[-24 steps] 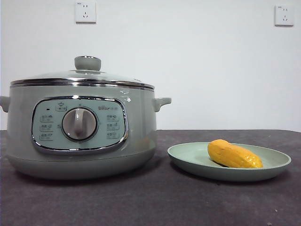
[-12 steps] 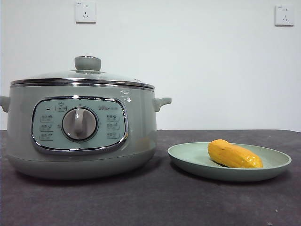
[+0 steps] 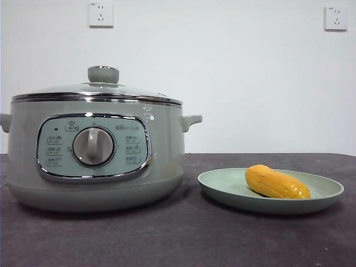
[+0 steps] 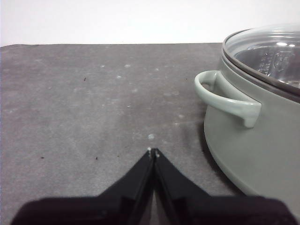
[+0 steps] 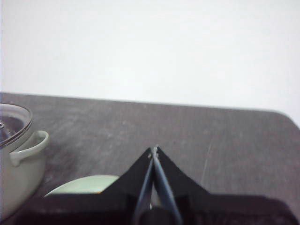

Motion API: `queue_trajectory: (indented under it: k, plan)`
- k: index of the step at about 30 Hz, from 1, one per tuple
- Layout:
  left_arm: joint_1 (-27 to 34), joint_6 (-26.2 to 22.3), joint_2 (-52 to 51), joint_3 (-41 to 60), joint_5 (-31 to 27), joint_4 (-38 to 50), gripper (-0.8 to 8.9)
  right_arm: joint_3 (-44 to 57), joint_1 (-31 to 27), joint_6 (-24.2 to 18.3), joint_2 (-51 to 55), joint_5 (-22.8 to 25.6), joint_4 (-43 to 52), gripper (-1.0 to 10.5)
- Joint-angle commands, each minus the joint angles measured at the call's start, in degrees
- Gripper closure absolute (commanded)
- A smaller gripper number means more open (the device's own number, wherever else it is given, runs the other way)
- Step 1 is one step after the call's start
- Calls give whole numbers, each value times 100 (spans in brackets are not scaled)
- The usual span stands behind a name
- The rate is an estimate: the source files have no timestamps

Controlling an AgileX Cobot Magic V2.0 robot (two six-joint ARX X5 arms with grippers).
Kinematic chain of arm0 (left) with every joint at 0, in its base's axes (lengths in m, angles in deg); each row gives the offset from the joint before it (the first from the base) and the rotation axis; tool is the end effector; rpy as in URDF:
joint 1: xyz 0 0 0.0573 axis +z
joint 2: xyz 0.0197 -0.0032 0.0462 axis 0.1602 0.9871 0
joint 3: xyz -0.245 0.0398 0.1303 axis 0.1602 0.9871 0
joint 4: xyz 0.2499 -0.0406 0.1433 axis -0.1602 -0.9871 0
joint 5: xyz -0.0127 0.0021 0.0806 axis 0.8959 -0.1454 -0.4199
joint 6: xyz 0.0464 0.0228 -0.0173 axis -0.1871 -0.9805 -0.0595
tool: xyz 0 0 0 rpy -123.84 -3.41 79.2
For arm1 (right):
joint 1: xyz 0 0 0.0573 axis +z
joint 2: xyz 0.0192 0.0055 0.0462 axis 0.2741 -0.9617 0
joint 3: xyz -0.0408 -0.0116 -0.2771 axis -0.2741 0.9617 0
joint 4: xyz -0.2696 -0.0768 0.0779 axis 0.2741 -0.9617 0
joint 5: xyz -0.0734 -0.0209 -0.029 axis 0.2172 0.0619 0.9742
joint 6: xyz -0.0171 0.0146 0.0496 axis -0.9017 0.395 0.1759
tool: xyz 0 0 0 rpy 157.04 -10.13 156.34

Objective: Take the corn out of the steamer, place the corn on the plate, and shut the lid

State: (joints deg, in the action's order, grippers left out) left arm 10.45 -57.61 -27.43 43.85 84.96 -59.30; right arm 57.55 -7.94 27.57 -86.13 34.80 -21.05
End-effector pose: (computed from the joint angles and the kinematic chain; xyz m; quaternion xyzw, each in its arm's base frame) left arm 0.1190 0.0032 0.1528 -0.0096 0.0917 0.0227 0.9955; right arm 0.1088 0.0174 0.2341 -0.0311 -0.0227 0.1039 0.9938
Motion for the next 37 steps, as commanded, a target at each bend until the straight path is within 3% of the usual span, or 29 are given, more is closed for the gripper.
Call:
queue_trajectory:
  k: [1,10,14,20,37]
  plan:
    - [22,31,-11,79,2,9,817,579,-168,-94,197,-44,459,943]
    - [22,28,-11,79,2,9,817,1338,-273,166,479,-2,313,943]
    - [22,28,-11,79,2,9,817,1338,-273,345,479,9,-262,943]
    - [22,28,-9,79,0,9,817,1335,-269,1377,396,-28,-372,943]
    - [22,28,-9,79,0,9,817,1335,-269,1381,376,7,-372,943]
